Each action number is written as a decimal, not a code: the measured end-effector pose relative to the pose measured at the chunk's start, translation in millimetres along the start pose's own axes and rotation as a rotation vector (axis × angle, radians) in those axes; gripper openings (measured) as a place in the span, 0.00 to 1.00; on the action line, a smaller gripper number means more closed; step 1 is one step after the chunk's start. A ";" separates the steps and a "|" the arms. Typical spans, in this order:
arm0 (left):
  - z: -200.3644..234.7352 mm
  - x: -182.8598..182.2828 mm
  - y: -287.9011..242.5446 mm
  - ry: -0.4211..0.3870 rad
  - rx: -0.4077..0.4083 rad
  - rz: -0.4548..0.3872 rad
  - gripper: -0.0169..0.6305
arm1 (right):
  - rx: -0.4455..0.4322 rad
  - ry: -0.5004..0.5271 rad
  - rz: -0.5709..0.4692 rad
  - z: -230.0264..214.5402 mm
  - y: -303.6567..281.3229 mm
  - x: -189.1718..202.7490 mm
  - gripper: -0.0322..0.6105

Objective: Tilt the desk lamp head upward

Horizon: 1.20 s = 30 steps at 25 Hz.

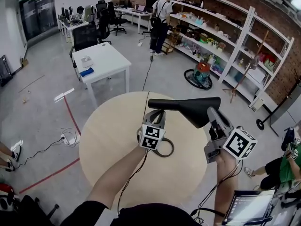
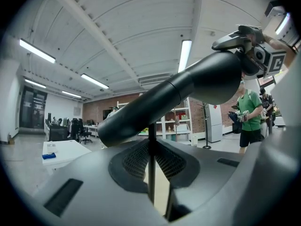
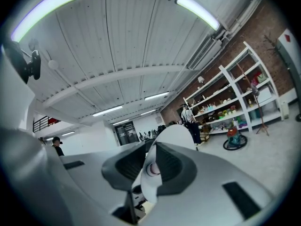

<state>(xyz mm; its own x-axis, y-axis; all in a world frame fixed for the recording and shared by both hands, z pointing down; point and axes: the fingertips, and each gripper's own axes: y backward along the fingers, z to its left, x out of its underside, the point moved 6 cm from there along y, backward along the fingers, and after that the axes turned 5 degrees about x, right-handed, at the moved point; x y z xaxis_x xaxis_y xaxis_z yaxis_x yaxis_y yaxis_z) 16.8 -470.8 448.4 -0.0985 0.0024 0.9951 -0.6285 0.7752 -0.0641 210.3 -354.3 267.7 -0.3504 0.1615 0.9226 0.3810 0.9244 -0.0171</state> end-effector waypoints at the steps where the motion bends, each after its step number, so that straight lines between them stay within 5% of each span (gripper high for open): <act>1: -0.4 0.3 -0.3 -0.001 -0.001 0.002 0.10 | -0.002 0.002 -0.001 1.2 -1.0 -1.3 0.15; 30: -4.3 5.4 0.7 0.032 -0.015 0.011 0.10 | -0.056 0.006 0.001 13.9 -9.8 -13.8 0.15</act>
<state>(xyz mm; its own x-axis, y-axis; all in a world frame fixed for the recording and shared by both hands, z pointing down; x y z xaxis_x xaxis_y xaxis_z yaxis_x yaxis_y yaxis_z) 19.1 -467.6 454.0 -0.0804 0.0312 0.9963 -0.6156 0.7845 -0.0743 199.4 -360.8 249.7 -0.3454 0.1600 0.9247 0.4283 0.9036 0.0037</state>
